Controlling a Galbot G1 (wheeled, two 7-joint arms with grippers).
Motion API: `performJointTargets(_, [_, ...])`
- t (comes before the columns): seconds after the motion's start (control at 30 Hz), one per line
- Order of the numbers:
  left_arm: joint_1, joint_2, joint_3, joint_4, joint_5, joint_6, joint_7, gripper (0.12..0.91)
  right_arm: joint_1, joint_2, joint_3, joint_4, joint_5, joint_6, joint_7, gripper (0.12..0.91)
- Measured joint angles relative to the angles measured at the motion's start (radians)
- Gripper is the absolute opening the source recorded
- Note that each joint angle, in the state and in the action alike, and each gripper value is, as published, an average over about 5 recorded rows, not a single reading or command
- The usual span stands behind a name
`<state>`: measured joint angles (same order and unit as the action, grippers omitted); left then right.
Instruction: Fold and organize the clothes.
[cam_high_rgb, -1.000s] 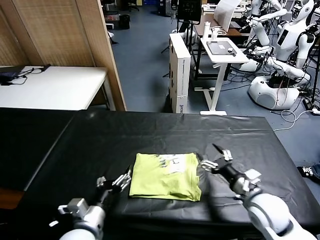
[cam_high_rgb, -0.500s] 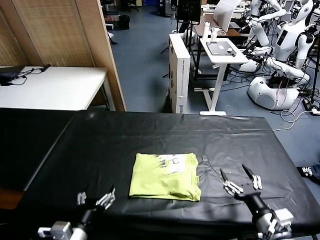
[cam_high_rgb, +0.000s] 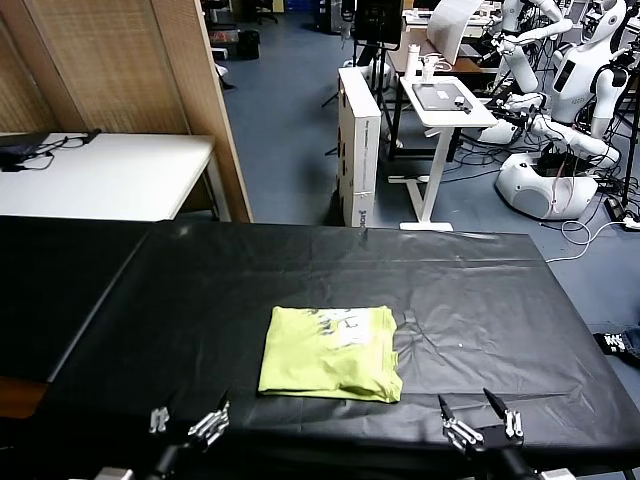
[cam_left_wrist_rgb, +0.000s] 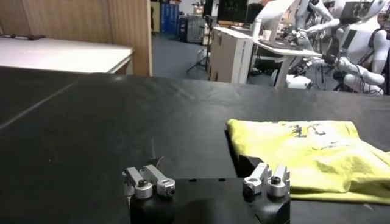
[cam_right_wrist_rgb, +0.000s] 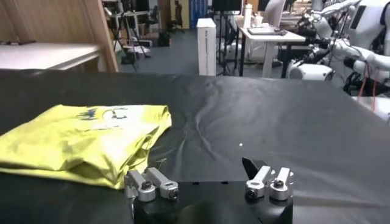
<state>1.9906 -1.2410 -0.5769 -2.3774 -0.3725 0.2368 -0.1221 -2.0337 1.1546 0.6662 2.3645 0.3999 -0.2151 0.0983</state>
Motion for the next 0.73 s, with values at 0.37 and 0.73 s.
performJointTargets(0.37, [0.034,0.003,-0.01,-0.026,0.019,-0.008,0.024,0.907,-0.05,0.029,-0.036,0.042,-0.015,0.001,0.059,0.907])
performJointTargets(0.73, [0.046,0.006,-0.012,-0.029,0.019,-0.004,0.026,0.907,-0.053,0.032,-0.037,0.049,-0.021,-0.028,0.067,0.907])
